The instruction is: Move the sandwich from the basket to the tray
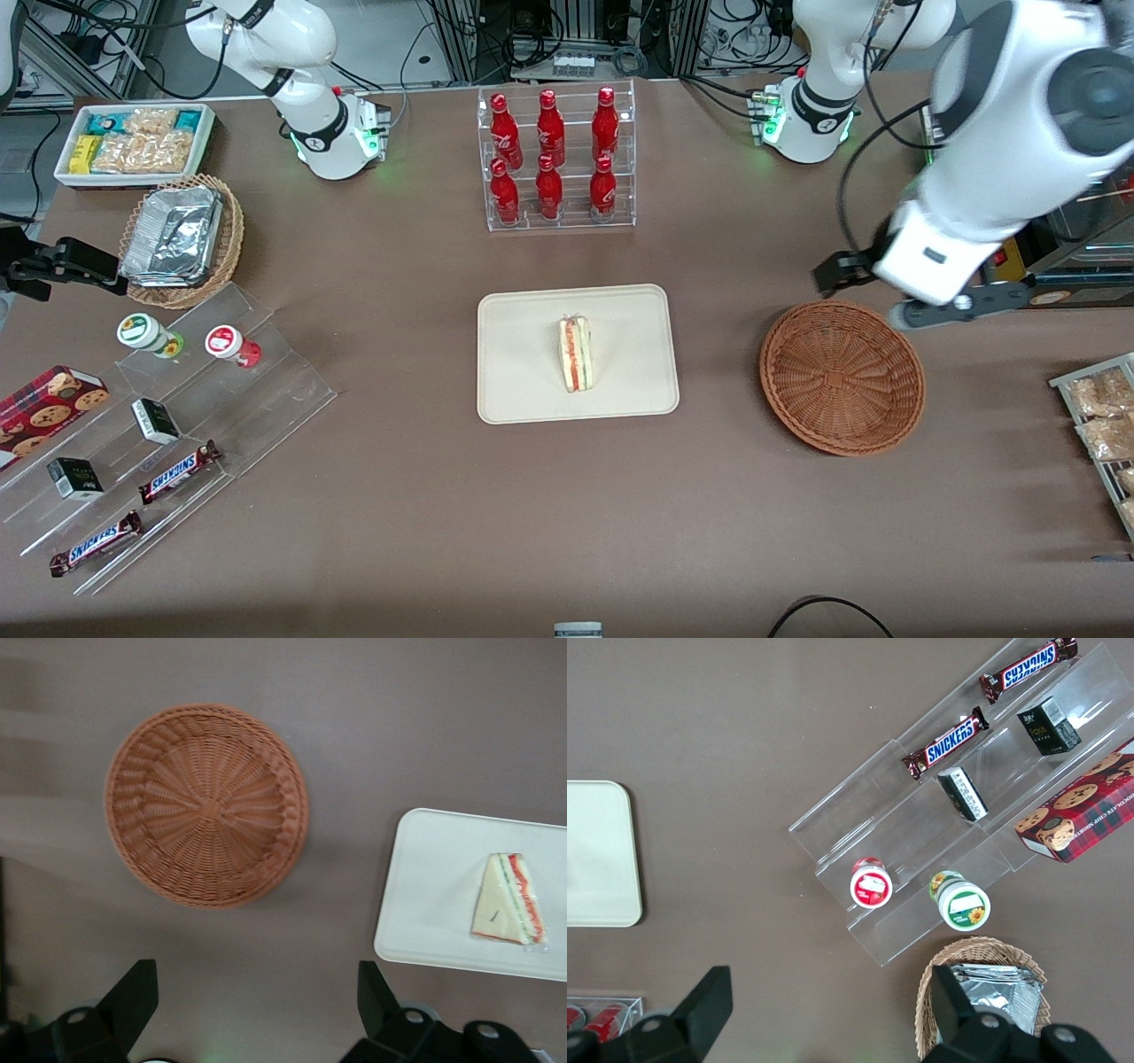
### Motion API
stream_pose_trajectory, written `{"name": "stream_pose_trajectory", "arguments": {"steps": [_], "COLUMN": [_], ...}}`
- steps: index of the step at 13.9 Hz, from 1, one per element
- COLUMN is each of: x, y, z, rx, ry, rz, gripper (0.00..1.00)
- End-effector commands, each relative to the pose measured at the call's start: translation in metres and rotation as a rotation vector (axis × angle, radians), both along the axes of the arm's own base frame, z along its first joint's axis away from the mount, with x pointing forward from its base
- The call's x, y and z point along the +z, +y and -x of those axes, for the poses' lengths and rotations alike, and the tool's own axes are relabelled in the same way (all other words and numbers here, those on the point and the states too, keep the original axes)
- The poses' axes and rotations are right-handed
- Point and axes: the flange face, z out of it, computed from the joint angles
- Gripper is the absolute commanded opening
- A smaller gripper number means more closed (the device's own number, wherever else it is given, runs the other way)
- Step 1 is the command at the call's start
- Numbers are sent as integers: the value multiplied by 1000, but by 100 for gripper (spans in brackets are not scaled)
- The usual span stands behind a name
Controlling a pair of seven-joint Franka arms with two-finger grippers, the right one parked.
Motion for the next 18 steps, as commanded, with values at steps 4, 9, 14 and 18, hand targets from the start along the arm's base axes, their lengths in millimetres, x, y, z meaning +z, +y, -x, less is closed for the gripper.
{"name": "stream_pose_trajectory", "arguments": {"steps": [4, 9, 14, 18], "x": [20, 29, 28, 30], "y": [69, 124, 136, 109], "z": [20, 22, 14, 12], "rx": [-53, -111, -163, -215], "ry": [-12, -19, -29, -34], "rz": [17, 29, 29, -40], "gripper": [99, 99, 100, 100]}}
